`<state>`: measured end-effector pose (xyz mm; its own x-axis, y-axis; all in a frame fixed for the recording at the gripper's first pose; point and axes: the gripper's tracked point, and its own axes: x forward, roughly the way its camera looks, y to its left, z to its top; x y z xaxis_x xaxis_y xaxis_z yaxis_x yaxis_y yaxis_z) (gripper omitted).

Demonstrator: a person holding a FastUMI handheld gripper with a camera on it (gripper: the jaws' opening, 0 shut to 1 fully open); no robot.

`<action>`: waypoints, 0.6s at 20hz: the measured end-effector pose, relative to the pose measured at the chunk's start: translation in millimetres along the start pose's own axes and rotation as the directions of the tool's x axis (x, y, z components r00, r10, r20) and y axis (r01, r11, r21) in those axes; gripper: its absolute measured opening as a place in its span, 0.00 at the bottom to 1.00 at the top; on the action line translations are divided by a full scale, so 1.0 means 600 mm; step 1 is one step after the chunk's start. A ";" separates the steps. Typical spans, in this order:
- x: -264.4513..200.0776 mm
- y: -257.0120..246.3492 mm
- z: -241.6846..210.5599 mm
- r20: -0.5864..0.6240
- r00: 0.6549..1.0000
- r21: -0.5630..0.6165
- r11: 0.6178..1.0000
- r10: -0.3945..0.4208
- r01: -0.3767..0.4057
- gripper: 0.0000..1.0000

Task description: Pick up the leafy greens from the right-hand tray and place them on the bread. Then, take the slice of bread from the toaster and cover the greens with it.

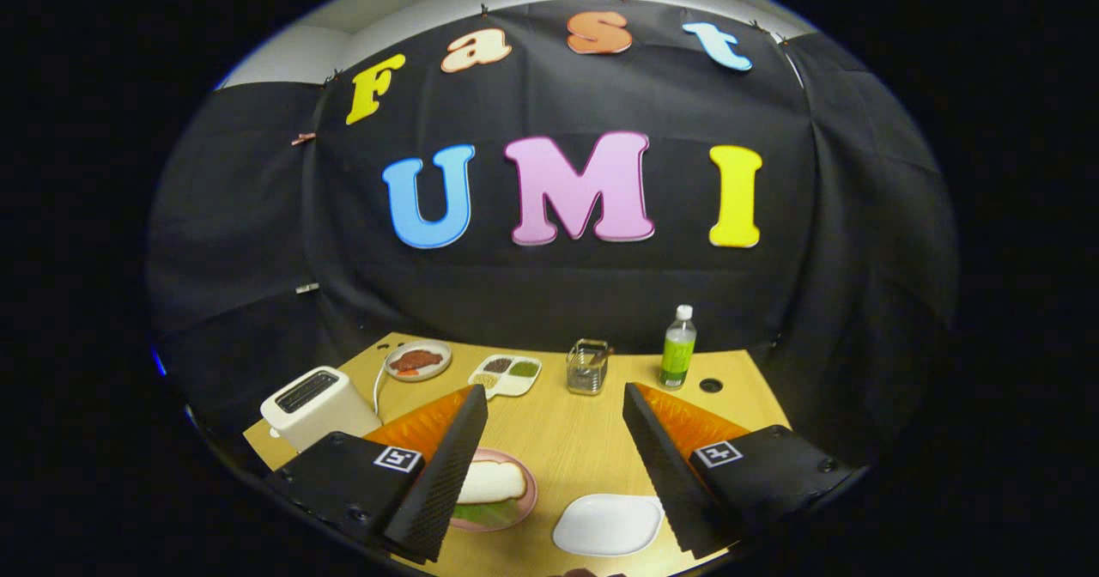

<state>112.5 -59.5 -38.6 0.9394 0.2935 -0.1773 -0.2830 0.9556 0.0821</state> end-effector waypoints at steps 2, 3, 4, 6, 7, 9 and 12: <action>-0.025 -0.025 0.029 0.044 0.996 -0.010 0.996 -0.083 0.083 0.99; -0.042 -0.037 0.037 0.055 0.991 -0.010 0.992 -0.124 0.125 0.99; -0.056 -0.039 0.041 0.061 0.988 -0.008 0.989 -0.145 0.145 0.99; -0.088 -0.039 0.040 0.061 0.982 -0.006 0.984 -0.176 0.177 0.98; -0.099 -0.042 0.036 0.062 0.979 -0.008 0.980 -0.196 0.197 0.98; -0.122 -0.039 0.043 0.086 0.971 -0.004 0.974 -0.224 0.225 0.99; -0.132 -0.026 0.045 0.100 0.965 -0.002 0.970 -0.243 0.244 0.99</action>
<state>47.7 -98.4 0.8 0.9945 0.0482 -0.0934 -0.0451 0.9984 0.0347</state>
